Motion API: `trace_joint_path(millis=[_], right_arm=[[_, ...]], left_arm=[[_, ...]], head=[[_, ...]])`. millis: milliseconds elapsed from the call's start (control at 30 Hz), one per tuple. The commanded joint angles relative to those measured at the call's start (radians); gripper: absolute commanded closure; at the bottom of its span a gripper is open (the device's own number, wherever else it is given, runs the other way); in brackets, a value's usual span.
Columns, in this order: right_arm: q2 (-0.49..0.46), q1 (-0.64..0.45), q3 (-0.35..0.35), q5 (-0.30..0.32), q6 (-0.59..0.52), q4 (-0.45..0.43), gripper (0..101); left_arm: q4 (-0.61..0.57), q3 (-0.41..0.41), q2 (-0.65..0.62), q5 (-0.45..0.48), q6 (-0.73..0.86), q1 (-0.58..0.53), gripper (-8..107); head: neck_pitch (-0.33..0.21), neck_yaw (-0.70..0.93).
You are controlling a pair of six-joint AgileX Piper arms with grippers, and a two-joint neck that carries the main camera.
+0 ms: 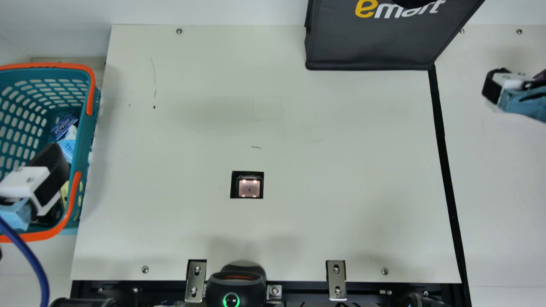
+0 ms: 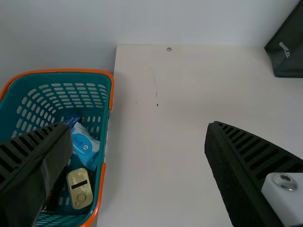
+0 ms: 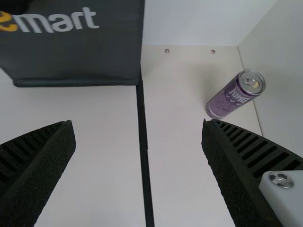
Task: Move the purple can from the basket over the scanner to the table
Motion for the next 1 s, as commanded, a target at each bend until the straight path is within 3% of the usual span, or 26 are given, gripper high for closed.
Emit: trace_joint_path(millis=[0, 667, 967], right_arm=[[-0.047, 0.029, 0.018, 0.009, 0.023, -0.006, 6], [-0.397, 0.277, 0.198, 0.127, 0.23, -0.056, 6], [-0.413, 0.288, 0.204, 0.139, 0.237, -0.055, 6]], left_arm=[[0.0, 0.0, 0.0, 0.0, 0.0, 0.0, 9], [0.0, 0.0, 0.0, 0.0, 0.0, 0.0, 9], [0.0, 0.0, 0.0, 0.0, 0.0, 0.0, 9]], head=[[-0.03, 0.002], [-0.03, 0.002], [-0.03, 0.002]])
